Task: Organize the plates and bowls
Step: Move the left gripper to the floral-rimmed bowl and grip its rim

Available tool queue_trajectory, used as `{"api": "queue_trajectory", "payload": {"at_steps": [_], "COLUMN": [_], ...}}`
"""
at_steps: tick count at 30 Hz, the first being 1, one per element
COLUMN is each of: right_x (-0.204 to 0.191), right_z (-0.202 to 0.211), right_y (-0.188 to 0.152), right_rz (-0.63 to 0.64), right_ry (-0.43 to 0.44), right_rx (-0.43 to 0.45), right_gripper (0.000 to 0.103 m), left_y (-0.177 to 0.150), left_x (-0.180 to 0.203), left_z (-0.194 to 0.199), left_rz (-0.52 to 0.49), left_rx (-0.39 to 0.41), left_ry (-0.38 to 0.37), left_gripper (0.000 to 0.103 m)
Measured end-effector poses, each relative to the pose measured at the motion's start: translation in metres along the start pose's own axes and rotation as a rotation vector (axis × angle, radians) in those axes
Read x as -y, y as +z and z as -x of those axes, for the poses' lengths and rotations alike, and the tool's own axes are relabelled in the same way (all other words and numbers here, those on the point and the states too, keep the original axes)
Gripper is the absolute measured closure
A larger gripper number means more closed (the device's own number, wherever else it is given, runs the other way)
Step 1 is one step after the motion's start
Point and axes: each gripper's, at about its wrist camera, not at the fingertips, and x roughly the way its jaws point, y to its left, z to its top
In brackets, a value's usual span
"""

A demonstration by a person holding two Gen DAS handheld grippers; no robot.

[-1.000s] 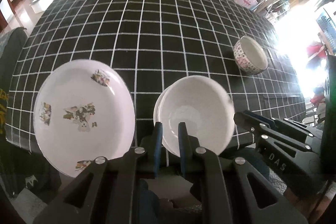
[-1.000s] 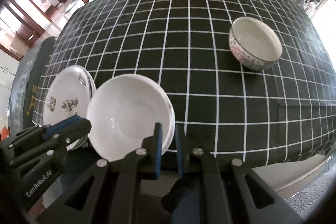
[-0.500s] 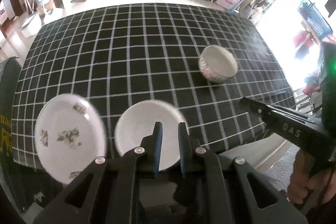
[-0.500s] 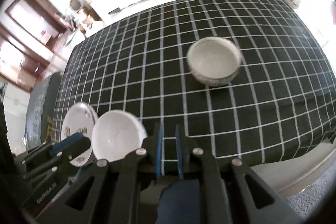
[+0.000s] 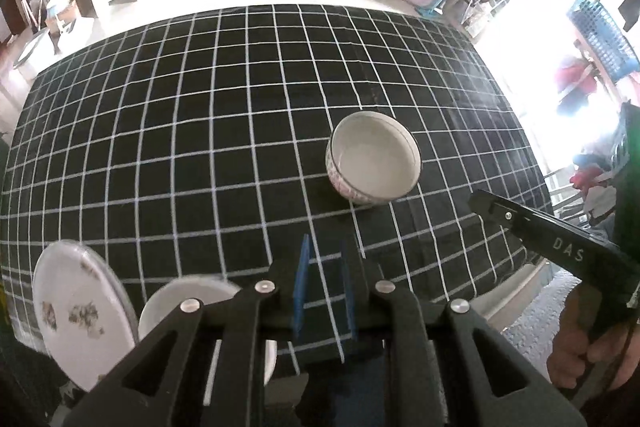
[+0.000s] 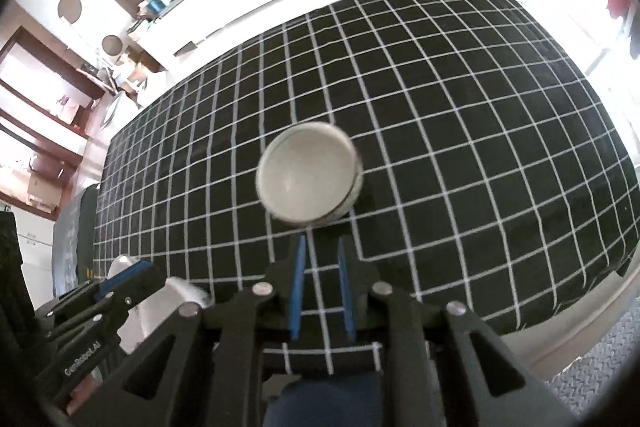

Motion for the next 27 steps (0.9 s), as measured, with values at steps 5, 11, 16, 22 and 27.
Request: {"api": "queue_trajectory", "payload": {"at_steps": [5,11,16,22,27], "right_x": [0.014,0.025,0.029,0.032,0.029], "right_z": [-0.026,-0.056,-0.065,-0.073,-0.078], "right_y": [0.018,0.03,0.036,0.039,0.036], "right_rz": [0.0,-0.011,-0.02,-0.009,0.021], "right_ry": [-0.005,-0.003,-0.011,-0.015,-0.014], "right_rx": [-0.031,-0.062,-0.05,-0.063,-0.086], "right_gripper": [0.067,0.065,0.066,0.078,0.089], "left_y": [0.026,0.046,0.055,0.06,0.062], "left_x": [0.009,0.011,0.01,0.014,0.014], "left_z": [-0.036,-0.066,-0.088,-0.103,-0.111], "left_rz": [-0.014,-0.024,-0.04,-0.055,-0.073], "left_rx": [-0.035,-0.054,-0.071,-0.073,-0.08], "left_ry": [0.011,-0.008,0.005,-0.001,0.007], "left_gripper": [0.083,0.083,0.083,0.084,0.088]}}
